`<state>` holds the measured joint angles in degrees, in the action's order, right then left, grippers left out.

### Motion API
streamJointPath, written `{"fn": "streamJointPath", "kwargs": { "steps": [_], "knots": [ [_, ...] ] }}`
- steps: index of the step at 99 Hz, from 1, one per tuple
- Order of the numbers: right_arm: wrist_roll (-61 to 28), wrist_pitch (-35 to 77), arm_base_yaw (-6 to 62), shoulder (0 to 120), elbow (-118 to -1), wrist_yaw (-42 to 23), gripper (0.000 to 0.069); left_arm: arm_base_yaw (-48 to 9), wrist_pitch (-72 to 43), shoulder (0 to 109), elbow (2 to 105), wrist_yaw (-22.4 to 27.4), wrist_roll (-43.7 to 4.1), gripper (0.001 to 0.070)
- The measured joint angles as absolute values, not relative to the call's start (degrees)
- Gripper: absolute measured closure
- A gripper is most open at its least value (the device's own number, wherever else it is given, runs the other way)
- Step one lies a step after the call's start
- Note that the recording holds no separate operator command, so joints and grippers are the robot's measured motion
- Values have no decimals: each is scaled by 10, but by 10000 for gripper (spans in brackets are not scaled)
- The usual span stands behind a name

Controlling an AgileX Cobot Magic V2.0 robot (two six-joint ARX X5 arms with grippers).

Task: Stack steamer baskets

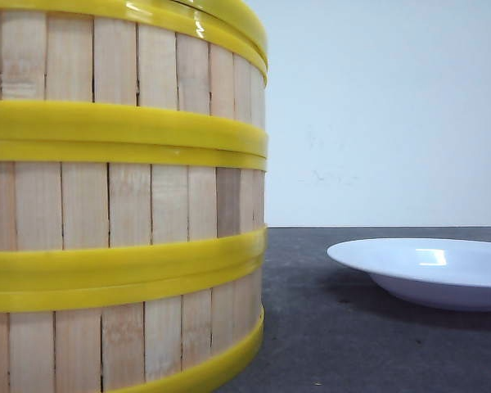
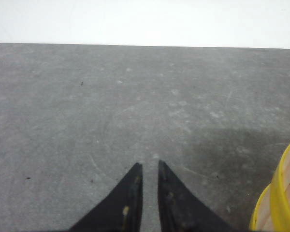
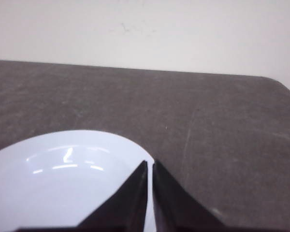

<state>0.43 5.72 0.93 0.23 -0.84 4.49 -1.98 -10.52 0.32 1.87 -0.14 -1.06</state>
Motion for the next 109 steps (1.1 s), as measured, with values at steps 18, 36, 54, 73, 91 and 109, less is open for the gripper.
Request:
{"fn": "streamJointPath", "kwargs": {
  "steps": [18, 36, 54, 73, 91, 109],
  "knots": [
    [4, 98, 9, 3, -9, 38, 679, -20, -105, 3, 19, -1, -11, 678],
    [4, 98, 9, 3, -9, 28, 679, -20, -105, 3, 19, -1, -11, 678],
    [4, 96, 9, 3, -9, 28, 679, -20, -105, 3, 19, -1, -11, 678],
    [4, 96, 9, 3, -9, 28, 679, -20, -105, 3, 19, -1, -11, 678],
    [4, 98, 9, 3, -9, 28, 679, -20, -105, 3, 19, -1, -11, 678],
    [4, 98, 9, 3, -9, 27, 679, -20, -105, 3, 19, -1, -11, 678]
  ]
}}
